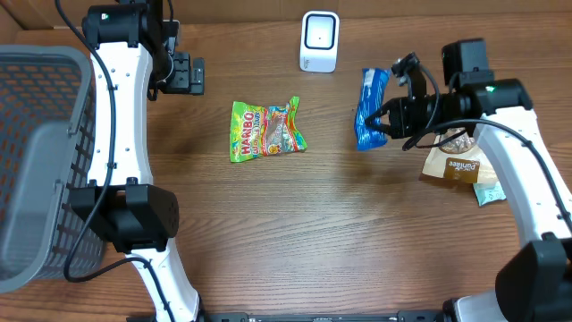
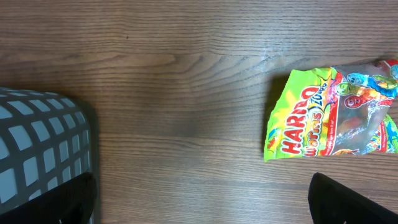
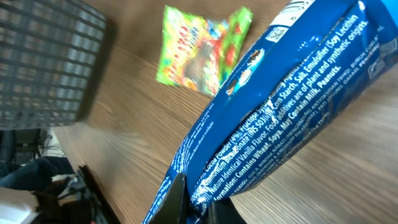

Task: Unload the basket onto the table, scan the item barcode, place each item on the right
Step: 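Lower the blue bar onto the table and open the right gripper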

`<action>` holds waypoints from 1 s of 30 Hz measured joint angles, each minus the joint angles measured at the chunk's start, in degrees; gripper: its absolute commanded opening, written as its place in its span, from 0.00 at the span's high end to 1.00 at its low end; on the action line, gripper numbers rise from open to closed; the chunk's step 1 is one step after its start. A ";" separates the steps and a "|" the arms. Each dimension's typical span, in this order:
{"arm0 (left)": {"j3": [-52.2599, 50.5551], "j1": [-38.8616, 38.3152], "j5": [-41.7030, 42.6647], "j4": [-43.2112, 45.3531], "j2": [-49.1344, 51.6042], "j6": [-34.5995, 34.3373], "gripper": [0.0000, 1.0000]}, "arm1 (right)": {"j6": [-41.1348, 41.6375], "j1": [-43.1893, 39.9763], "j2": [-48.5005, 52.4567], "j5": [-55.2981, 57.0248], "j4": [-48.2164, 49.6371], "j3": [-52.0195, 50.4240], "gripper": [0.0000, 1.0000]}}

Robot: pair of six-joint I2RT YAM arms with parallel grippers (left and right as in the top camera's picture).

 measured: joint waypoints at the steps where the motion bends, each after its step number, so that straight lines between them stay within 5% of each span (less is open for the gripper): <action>1: 0.00 0.00 0.00 -0.02 0.00 0.00 0.01 | -0.17 0.15 0.55 0.44 0.26 -1.27 0.96; 5: 0.00 0.00 0.00 -0.02 0.00 0.00 0.00 | -0.79 1.73 3.85 2.54 3.13 -8.17 0.87; 7: 0.02 0.00 0.00 -0.02 0.00 0.00 0.00 | -1.25 2.40 5.92 4.22 4.90 -11.93 0.42; 8: 0.00 0.00 0.00 -0.02 0.00 0.00 0.00 | -1.27 2.60 6.95 5.05 5.25 -13.46 0.27; 11: 0.00 0.00 0.00 -0.02 0.00 0.00 0.00 | -1.38 2.67 9.07 8.15 5.35 -16.55 0.08; 17: 0.00 0.00 0.00 0.00 0.00 0.00 0.00 | -1.07 1.60 9.33 11.72 8.35 -16.81 0.02; 30: 0.02 0.00 0.00 0.02 0.00 0.00 0.01 | 3.08 0.17 9.46 11.43 19.67 -20.31 0.23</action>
